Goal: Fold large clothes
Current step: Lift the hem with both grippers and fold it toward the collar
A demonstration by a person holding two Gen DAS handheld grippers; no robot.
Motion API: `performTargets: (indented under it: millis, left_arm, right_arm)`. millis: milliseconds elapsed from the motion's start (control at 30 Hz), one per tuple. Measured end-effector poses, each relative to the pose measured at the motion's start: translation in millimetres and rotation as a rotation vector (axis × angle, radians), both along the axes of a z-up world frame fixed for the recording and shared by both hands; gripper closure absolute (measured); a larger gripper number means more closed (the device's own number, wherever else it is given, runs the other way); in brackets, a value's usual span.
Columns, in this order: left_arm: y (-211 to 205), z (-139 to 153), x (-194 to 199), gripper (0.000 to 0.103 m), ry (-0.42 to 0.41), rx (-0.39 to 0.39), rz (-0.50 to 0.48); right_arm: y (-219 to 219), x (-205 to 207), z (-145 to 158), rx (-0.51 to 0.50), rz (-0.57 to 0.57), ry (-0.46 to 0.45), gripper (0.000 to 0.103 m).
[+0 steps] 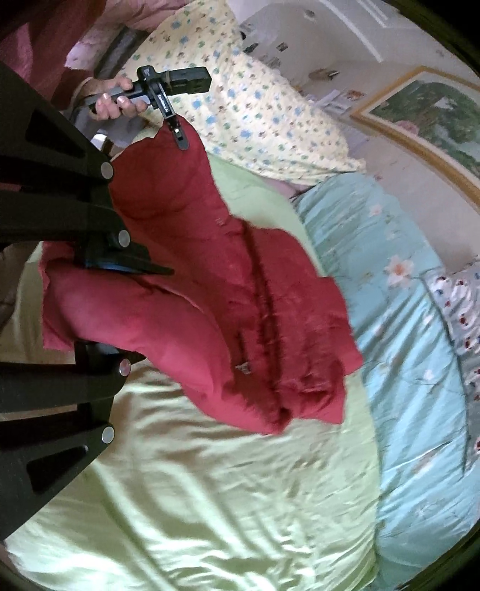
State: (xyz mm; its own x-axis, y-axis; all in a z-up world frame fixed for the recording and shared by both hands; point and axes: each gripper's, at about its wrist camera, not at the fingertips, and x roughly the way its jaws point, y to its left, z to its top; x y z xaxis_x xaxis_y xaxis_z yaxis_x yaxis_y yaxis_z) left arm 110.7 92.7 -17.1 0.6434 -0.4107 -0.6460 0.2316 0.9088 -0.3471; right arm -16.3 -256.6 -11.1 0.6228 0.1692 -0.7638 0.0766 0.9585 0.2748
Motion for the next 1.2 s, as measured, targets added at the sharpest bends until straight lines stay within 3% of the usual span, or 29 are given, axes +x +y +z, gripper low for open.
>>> performTargets:
  millis: [233,700,1200]
  left_arm:
    - [-1,16,24,0.085,-0.050,-0.017,0.007]
    - [-11,33,120,0.085,-0.091,-0.060,0.080]
    - [-46,12,252,0.084,-0.069,0.001,0.230]
  right_arm:
    - [-11,24,16,0.037,-0.007,-0.076,0.080]
    - [-51,97,38,0.088,-0.091,-0.199,0.080]
    - [-102,211,13,0.092,-0.236,-0.210,0.079]
